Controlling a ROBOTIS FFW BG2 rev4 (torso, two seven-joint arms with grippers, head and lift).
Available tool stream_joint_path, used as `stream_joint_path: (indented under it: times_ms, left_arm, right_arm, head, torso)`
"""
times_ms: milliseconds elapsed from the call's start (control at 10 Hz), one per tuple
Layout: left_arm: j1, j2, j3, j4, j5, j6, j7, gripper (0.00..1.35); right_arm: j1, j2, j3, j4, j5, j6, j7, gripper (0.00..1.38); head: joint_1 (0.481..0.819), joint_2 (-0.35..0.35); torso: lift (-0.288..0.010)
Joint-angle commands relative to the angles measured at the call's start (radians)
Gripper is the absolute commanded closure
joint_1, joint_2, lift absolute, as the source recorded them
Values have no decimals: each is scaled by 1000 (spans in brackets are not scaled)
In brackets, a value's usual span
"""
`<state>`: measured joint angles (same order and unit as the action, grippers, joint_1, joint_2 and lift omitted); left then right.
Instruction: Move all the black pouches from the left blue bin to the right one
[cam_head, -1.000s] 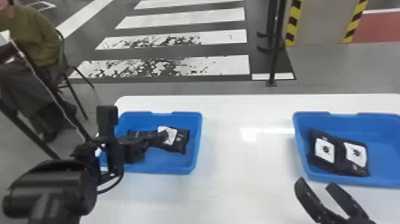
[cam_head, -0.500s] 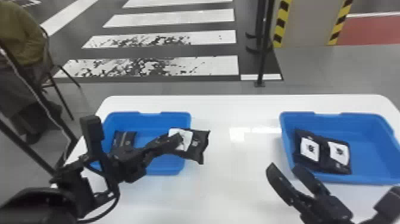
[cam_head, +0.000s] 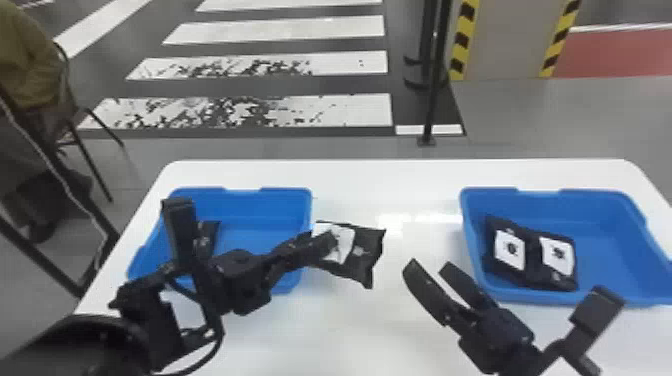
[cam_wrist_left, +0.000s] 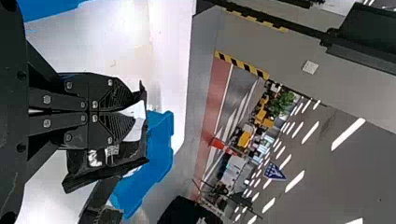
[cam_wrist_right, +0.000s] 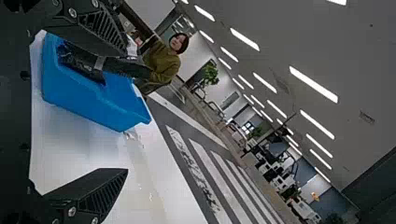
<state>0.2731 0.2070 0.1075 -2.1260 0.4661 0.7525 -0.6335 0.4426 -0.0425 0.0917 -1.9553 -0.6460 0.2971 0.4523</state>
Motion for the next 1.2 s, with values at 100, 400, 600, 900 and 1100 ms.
stream_joint_path:
  times_ms: [100,400,600,900,1100]
  left_arm:
    - [-28,0,-58,41,38,6,0,1207]
    - [-47,0,-106,68,54,8,0,1207]
    - [-47,2,-113,70,58,8,0,1207]
    - [-45,2,-111,83,88,-28,12,1102]
    - [-13,-4,-86,95,106,-11,15,308]
  right_arm:
    - [-28,0,34,15,-32,19,0,162]
    - [-52,3,42,37,-70,32,0,795]
    - [-55,6,42,45,-80,34,2,1280]
    - [-55,6,42,45,-102,42,6,1276]
    - [-57,4,18,27,-114,42,5,1276]
  head:
    - [695,87]
    - [695,69]
    - [695,58]
    - [695,56]
    - [695,60]
  torso:
    - [-140]
    - [-140]
    - [-140]
    - [-140]
    - [-140]
